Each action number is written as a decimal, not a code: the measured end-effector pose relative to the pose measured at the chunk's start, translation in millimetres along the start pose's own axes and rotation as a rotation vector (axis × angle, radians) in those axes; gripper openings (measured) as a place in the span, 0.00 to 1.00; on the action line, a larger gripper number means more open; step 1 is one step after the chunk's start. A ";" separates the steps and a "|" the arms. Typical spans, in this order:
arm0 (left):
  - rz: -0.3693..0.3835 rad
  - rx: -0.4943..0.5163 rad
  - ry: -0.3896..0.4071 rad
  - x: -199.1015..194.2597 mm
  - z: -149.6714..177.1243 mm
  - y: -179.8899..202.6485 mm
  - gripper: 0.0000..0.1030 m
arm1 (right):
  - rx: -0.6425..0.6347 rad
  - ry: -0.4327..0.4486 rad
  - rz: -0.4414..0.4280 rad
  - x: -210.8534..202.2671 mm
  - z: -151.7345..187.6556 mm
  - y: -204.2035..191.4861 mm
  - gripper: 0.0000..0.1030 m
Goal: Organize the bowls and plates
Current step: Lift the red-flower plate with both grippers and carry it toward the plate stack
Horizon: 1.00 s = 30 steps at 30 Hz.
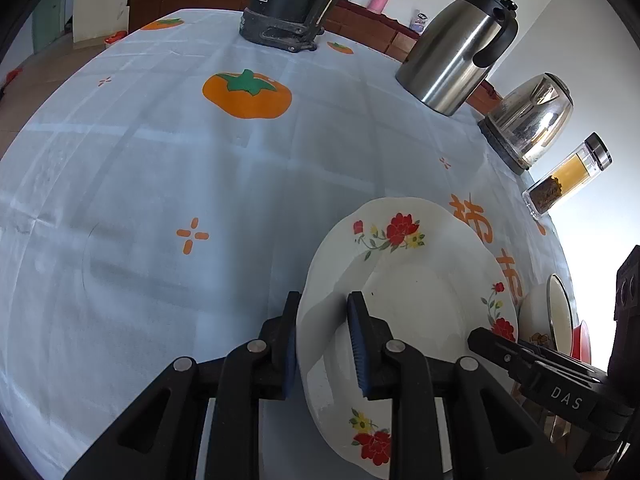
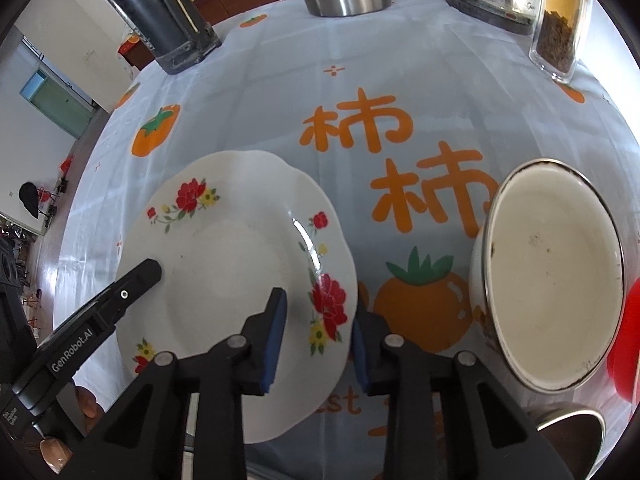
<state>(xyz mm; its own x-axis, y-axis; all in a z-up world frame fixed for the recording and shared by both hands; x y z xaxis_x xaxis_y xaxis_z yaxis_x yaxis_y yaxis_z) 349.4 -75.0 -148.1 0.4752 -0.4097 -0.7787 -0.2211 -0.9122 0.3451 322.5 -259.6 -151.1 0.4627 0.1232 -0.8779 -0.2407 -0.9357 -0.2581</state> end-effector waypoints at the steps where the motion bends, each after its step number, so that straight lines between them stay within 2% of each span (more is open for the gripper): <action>1: -0.001 0.000 0.000 0.0 0.0 0.0 0.25 | 0.000 -0.001 0.001 0.1 0.4 -0.5 0.30; 17: -0.007 0.010 0.012 -0.8 0.1 -0.1 0.25 | -0.008 0.009 0.013 1.8 0.5 -2.0 0.30; 22: -0.016 0.019 0.026 -2.0 0.5 1.5 0.25 | 0.001 0.018 0.019 0.3 1.3 -0.2 0.26; 26: -0.056 0.032 0.044 -4.4 -2.6 -3.6 0.27 | 0.003 0.025 -0.023 -2.8 4.5 -6.8 0.26; 30: -0.055 0.019 0.048 -5.6 -4.6 -9.8 0.27 | -0.007 0.033 -0.035 -4.3 6.5 -12.8 0.24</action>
<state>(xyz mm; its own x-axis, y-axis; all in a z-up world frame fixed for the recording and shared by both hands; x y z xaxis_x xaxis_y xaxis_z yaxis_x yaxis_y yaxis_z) 352.8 -63.9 -144.7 0.5269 -0.3592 -0.7703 -0.2096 -0.9332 0.2917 318.1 -246.0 -146.7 0.4988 0.1446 -0.8546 -0.2181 -0.9333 -0.2852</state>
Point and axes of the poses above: each gripper's, at about its wrist camera, not at the fingertips, and x roughly the way its jaws point, y to its right, z to its underside, the point moved 9 cm from there along x, roughly the way its jaws point, and after that the axes turned 5 degrees about y, right-handed, at the moved point
